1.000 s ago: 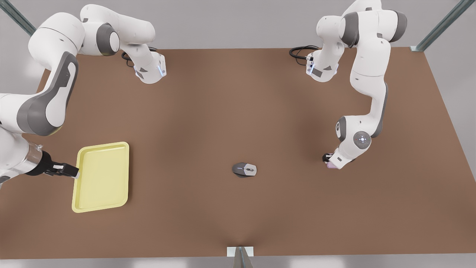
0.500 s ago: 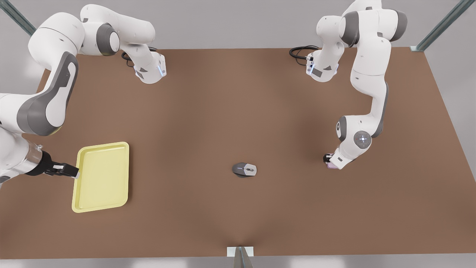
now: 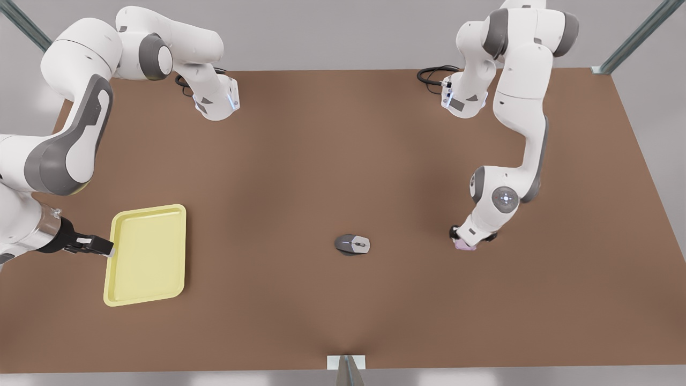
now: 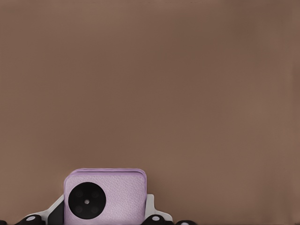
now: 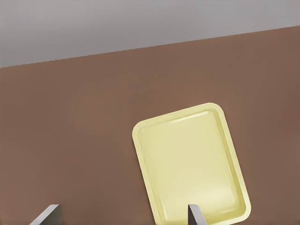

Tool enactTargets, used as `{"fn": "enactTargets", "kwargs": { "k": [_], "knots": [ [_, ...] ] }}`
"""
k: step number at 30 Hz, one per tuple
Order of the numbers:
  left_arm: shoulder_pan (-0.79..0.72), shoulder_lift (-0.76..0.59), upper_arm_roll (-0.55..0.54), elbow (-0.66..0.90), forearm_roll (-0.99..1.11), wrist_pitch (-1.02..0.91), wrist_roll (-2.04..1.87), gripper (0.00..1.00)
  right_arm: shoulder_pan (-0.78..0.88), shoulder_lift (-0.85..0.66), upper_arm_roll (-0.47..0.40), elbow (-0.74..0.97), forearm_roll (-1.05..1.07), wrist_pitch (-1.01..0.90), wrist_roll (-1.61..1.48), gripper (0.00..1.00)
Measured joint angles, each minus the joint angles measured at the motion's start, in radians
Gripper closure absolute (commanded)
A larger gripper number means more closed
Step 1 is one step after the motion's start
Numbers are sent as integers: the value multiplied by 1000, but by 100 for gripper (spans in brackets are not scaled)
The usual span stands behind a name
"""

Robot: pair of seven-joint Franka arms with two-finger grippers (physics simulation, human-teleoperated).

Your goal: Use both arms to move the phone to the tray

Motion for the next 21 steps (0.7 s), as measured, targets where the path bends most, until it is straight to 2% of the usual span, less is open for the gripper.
{"fn": "enactTargets", "kwargs": {
  "k": [4,10,14,18,21],
  "knots": [
    [-152,22,0,159,-1,-100,-80,27,0,0,0,0,0,0,0,0],
    [-363,211,-24,540,-22,-267,-271,27,1,0,0,0,0,0,0,0],
    [-404,360,-84,776,-38,-318,-404,27,0,0,0,0,0,0,0,0],
    [-455,518,-91,1024,-38,-337,-515,27,0,0,0,0,0,0,0,0],
    [-488,601,-94,1116,-13,-319,-576,27,0,0,0,0,0,0,0,0]
  ]
}}
